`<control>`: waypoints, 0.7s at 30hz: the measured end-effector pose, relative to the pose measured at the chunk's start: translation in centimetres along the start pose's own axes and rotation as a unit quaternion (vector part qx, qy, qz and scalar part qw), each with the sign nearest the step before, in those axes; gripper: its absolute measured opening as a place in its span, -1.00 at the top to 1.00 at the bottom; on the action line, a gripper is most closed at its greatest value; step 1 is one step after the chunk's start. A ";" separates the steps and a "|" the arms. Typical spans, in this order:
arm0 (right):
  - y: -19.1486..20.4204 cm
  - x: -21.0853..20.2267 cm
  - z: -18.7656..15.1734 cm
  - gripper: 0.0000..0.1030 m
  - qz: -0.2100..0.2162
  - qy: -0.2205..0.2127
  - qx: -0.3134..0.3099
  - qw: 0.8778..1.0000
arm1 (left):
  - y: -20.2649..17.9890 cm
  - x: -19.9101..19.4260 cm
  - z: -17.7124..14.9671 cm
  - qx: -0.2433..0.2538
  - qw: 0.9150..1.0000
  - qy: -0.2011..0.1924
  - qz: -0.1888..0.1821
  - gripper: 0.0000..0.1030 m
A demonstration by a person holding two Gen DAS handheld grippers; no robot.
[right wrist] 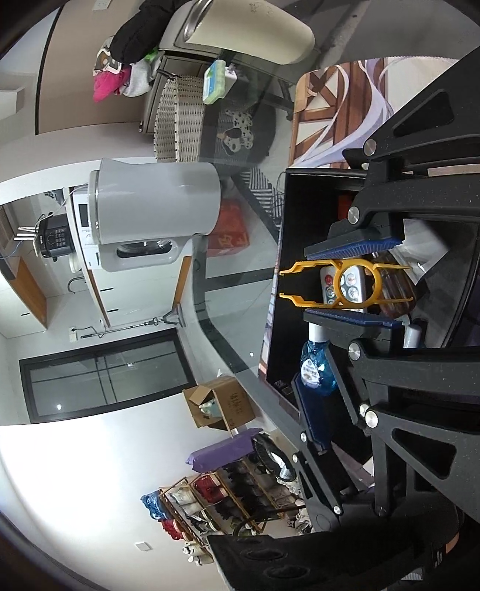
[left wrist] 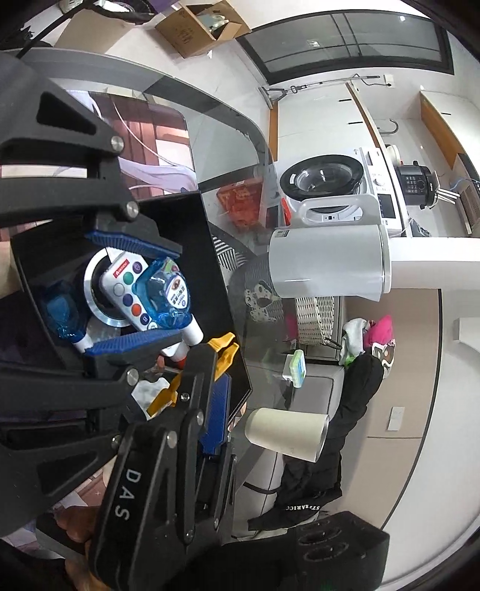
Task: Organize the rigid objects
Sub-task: 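Carry the blue bottle and yellow tool into the black box and open both tools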
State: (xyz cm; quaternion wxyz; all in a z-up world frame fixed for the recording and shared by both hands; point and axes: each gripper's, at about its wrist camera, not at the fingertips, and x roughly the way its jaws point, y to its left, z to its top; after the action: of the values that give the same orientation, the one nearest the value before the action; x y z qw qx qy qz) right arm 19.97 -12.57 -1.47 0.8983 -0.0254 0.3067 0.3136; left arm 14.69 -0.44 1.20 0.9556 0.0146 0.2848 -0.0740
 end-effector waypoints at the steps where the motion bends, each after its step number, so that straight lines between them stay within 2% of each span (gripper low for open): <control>1: -0.1 0.1 -0.1 0.50 -0.002 0.003 0.000 1.000 | -0.1 0.0 -0.1 0.003 1.000 0.000 0.001 0.27; 17: 0.0 -0.2 -0.5 0.48 -0.031 0.012 -0.017 0.999 | -0.2 -0.1 -0.1 0.006 1.000 0.002 -0.004 0.27; 21: 0.0 -0.9 -0.6 0.32 -0.035 0.005 -0.017 0.999 | -0.2 -0.2 -0.1 0.006 1.000 0.002 -0.004 0.27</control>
State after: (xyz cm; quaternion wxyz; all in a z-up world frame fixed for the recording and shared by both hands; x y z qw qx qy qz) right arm 19.07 -13.17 -1.43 0.9067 -0.0529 0.3045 0.2872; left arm 14.45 -0.64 1.17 0.9545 0.0194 0.2866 -0.0799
